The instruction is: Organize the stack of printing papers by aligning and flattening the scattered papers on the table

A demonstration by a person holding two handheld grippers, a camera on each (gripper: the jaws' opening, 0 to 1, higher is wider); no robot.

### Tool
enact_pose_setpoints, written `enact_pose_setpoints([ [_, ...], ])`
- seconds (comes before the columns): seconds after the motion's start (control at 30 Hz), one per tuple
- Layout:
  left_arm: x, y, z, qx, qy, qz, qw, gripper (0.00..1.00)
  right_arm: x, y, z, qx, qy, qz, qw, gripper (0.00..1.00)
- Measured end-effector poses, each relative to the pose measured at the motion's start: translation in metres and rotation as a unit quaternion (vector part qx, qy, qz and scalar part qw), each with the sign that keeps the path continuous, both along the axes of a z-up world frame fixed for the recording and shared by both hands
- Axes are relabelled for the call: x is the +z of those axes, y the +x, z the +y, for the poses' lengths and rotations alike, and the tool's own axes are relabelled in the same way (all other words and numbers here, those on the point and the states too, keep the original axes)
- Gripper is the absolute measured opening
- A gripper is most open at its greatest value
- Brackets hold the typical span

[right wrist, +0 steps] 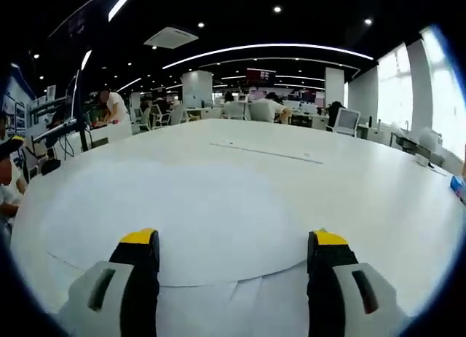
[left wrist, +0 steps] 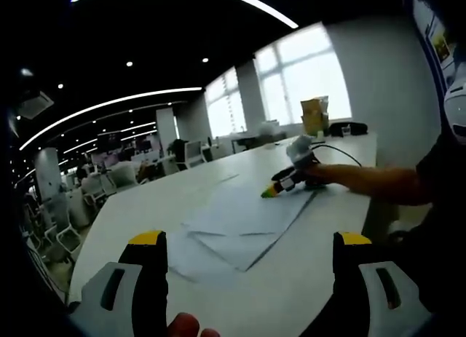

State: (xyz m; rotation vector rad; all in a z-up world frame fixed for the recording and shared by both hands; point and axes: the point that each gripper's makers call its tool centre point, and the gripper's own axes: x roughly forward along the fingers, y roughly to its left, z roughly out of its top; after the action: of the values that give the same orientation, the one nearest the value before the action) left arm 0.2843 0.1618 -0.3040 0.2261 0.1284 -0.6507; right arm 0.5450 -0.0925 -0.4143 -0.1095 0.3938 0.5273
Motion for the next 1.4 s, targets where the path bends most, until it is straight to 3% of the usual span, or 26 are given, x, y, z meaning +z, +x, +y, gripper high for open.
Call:
enact_pose_setpoints([
  [0.53,-0.001,0.0,0.0,0.0,0.003,0.001,1.0,0.96,-0.004,-0.005,0.004,0.005,0.0,0.001,1.0,0.77],
  [1.17,-0.002,-0.001,-0.003,-0.002,0.005,0.002,1.0,0.96,-0.002,-0.015,0.015,0.034,0.006,-0.009,0.9994,0.63],
  [1.27,-0.003,-0.001,-0.004,-0.002,0.005,0.002,1.0,0.96,-0.002,-0.015,0.014,0.033,0.006,-0.009,0.9994,0.64],
  [1.4,-0.004,-0.001,-0.004,-0.002,0.006,0.003,1.0,0.96,-0.003,-0.01,0.007,0.012,0.005,-0.009,0.9999,0.74],
])
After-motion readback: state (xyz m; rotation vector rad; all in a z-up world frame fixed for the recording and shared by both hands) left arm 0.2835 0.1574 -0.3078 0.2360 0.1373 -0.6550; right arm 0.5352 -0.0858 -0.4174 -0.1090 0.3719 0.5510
